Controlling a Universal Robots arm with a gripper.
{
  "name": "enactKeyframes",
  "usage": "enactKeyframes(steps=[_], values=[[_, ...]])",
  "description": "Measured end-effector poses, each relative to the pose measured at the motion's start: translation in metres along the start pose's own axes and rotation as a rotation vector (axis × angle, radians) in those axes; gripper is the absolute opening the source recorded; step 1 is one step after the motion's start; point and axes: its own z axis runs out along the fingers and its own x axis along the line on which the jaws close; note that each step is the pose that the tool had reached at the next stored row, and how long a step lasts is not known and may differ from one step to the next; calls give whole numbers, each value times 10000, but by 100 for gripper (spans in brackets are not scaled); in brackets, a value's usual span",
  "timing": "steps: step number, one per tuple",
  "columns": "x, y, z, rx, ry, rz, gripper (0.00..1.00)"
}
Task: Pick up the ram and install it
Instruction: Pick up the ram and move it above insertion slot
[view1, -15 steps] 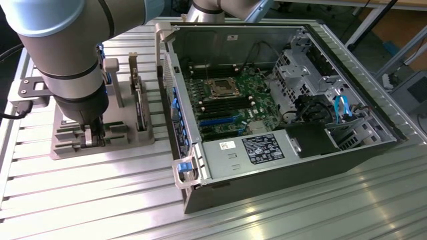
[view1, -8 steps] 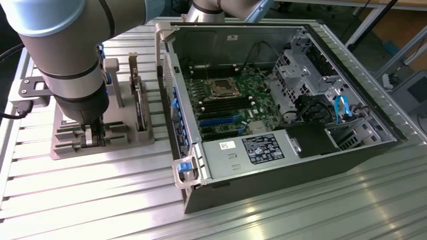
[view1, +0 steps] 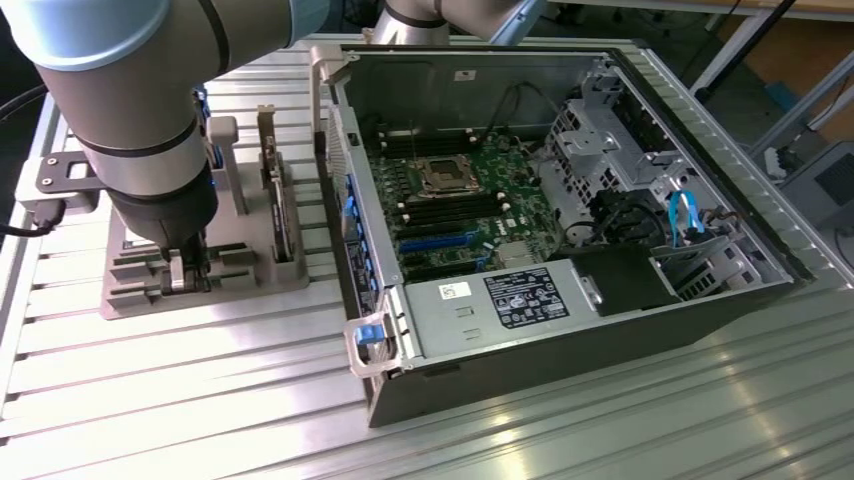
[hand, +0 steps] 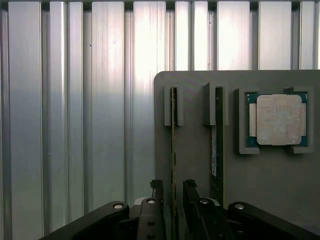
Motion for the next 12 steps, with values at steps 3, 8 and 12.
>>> enactKeyframes(steps=[3, 8, 12], values=[[0, 0, 0, 0, 0, 0, 30], [0, 0, 0, 0, 0, 0, 28], [0, 0, 0, 0, 0, 1, 21]])
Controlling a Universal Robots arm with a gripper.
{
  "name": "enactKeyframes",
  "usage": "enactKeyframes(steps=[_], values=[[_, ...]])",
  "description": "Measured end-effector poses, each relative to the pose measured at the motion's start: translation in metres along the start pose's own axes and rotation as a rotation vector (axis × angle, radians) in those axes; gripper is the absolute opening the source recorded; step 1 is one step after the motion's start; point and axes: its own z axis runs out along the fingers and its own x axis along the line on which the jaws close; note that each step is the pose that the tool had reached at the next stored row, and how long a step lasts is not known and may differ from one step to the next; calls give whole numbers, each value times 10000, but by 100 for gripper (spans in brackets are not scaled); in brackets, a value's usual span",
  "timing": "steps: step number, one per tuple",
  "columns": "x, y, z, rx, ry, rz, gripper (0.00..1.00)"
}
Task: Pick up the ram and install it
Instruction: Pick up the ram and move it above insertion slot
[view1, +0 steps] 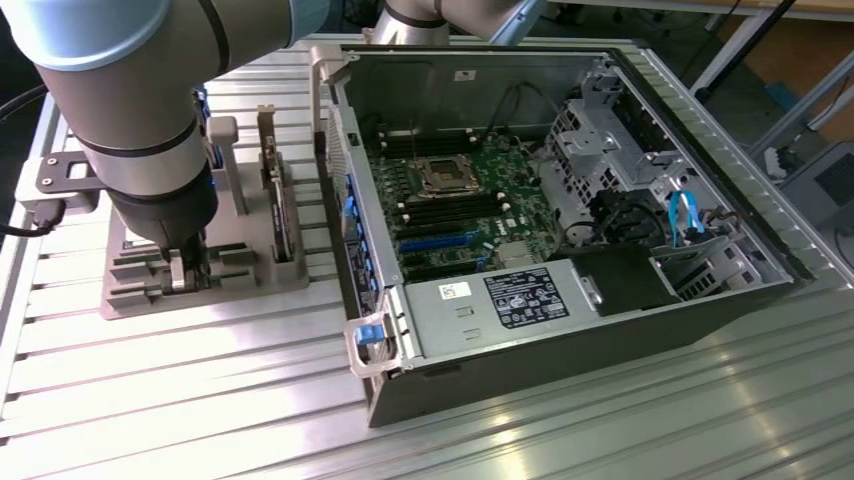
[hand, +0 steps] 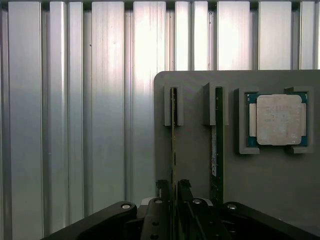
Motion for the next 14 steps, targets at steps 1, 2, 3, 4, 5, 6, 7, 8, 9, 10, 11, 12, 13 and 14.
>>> enactKeyframes(steps=[1, 2, 3, 4, 5, 6, 7, 8, 9, 10, 11, 12, 13, 14], values=[[0, 0, 0, 0, 0, -1, 21], [0, 0, 0, 0, 0, 0, 21], [0, 0, 0, 0, 0, 0, 21], [0, 0, 0, 0, 0, 0, 21], [0, 0, 0, 0, 0, 0, 21], [0, 0, 0, -1, 0, -1, 21], [0, 0, 0, 0, 0, 0, 20], [0, 0, 0, -1, 0, 0, 13], [0, 0, 0, -1, 0, 0, 12], [0, 0, 0, -1, 0, 0, 12], [0, 0, 0, 0, 0, 0, 12], [0, 0, 0, -1, 0, -1, 12], [0, 0, 0, -1, 1, 0, 12], [0, 0, 0, 0, 0, -1, 12]])
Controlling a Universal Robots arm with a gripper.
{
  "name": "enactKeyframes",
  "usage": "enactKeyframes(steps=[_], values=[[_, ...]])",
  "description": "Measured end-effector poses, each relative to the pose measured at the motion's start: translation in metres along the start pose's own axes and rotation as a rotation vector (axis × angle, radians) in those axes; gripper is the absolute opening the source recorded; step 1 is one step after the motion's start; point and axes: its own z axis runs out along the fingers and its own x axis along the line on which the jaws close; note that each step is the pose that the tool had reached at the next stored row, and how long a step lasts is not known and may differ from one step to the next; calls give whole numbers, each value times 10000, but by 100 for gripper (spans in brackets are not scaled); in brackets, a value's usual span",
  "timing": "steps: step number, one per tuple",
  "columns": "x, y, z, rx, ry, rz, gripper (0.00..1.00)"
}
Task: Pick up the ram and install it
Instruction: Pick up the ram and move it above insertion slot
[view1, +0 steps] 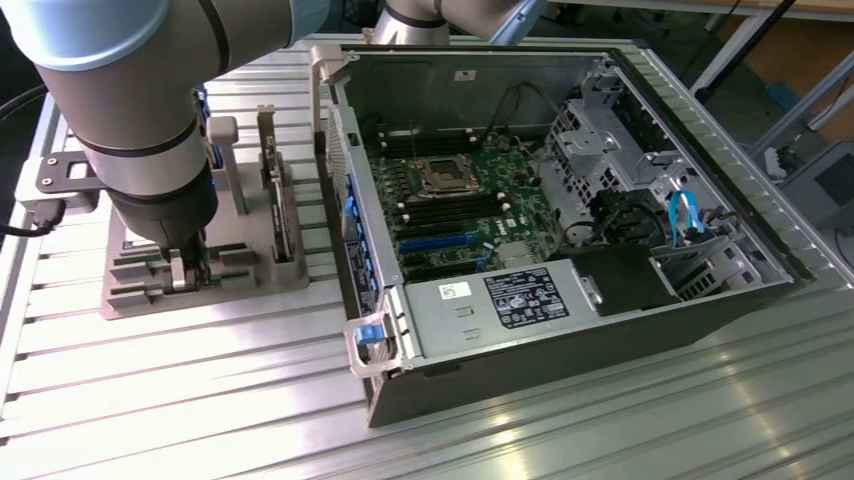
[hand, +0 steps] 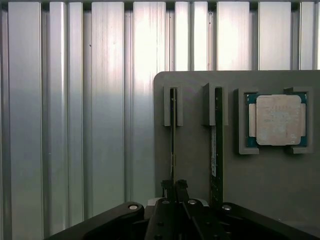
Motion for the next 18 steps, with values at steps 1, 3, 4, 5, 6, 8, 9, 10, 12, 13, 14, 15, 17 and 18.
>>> enactKeyframes(steps=[1, 3, 4, 5, 6, 8, 9, 10, 12, 13, 14, 15, 17, 18], values=[[0, 0, 0, 0, 0, 0, 12], [0, 0, 0, 0, 0, 0, 12], [0, 0, 0, 0, 0, 0, 12], [0, 0, 0, 0, 0, 0, 12], [0, 0, 0, 0, 0, 1, 12], [0, 0, 0, 1, -1, 1, 12], [0, 0, -3, 1, -1, 0, 12], [0, 1, -8, -2, 1, 1, 12], [1, 2, -26, -2, 2, 0, 12], [0, 2, -38, -1, 1, 1, 12], [0, 2, -50, 0, 1, 1, 12], [1, 3, -66, -1, 0, 1, 12], [1, 4, -88, 0, 0, 1, 12], [1, 4, -96, -1, 1, 0, 12]])
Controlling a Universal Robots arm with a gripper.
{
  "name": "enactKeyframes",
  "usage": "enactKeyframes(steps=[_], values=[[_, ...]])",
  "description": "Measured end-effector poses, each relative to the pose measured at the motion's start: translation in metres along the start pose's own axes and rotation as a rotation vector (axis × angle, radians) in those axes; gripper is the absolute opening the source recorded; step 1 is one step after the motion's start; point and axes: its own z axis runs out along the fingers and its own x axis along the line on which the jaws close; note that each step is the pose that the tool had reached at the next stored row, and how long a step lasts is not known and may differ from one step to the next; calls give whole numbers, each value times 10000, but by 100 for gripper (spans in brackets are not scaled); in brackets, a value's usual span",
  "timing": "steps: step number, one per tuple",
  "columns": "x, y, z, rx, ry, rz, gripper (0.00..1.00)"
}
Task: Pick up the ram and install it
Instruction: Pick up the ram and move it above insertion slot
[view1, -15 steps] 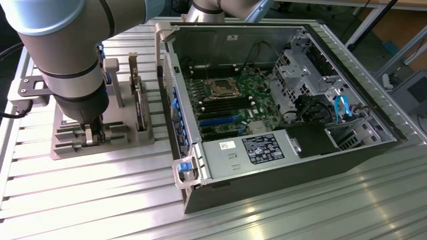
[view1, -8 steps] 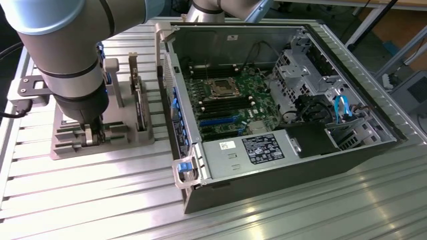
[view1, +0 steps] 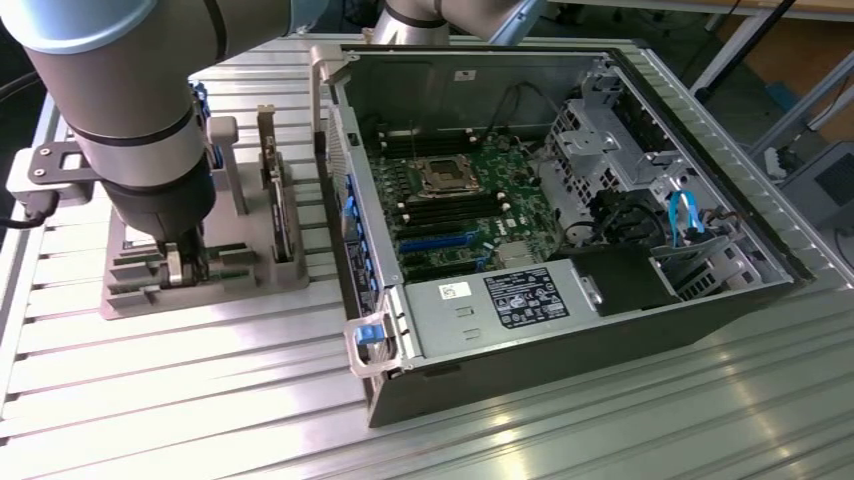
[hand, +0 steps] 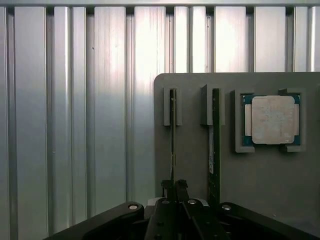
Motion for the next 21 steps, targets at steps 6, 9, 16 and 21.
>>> enactKeyframes(steps=[6, 9, 16, 21], values=[[1, 3, -88, 1, 0, 0, 12], [1, 6, -148, 2, -1, 0, 12], [3, 12, -309, 0, 0, 0, 12], [4, 19, -476, 1, -1, 0, 12]])
